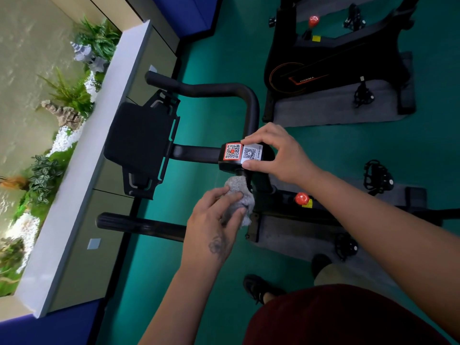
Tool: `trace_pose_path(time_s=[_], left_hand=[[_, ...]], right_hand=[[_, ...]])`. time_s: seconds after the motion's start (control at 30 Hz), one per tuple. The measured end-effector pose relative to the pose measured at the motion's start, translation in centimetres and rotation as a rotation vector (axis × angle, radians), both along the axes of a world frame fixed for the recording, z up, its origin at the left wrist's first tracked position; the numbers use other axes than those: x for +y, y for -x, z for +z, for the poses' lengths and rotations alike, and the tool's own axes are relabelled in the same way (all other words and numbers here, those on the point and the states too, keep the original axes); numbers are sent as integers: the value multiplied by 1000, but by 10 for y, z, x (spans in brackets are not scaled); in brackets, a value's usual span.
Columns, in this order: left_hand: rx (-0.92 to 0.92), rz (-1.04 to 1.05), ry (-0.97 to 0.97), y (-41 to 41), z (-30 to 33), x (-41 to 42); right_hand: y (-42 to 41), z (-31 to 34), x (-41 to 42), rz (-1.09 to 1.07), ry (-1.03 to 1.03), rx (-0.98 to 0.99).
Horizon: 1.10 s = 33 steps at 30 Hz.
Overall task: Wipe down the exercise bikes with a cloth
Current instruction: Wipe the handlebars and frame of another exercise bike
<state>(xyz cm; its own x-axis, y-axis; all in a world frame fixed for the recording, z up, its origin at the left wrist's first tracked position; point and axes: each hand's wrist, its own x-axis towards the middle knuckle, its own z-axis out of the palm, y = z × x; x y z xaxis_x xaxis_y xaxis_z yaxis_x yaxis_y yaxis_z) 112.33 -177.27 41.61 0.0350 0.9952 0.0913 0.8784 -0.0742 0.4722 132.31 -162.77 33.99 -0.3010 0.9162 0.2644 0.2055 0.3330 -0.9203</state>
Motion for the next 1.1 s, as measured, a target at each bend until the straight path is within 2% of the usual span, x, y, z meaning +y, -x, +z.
trace_pose_path(time_s=[0.2, 0.4, 0.6, 0.67, 0.77, 0.87, 1.03, 1.1], left_hand=[[-20, -2, -30, -10, -3, 27], [-74, -31, -6, -3, 3, 12], [-119, -2, 4, 0, 19, 2], [-151, 8, 2, -8, 23, 7], [-94, -75, -22, -16, 23, 14], [-48, -123, -24, -16, 19, 16], [-94, -42, -27, 10, 18, 7], [-157, 15, -28, 24, 20, -1]], right_hand=[[1, 0, 1, -11, -12, -20], [1, 1, -12, -57, -23, 7], [-3, -3, -70, -363, -243, 37], [-2, -4, -91, -322, -182, 115], [7, -7, -114, -236, 54, 263], [21, -8, -127, -242, 249, 354], [30, 0, -124, -340, 241, 50], [33, 6, -122, -326, 290, 66]])
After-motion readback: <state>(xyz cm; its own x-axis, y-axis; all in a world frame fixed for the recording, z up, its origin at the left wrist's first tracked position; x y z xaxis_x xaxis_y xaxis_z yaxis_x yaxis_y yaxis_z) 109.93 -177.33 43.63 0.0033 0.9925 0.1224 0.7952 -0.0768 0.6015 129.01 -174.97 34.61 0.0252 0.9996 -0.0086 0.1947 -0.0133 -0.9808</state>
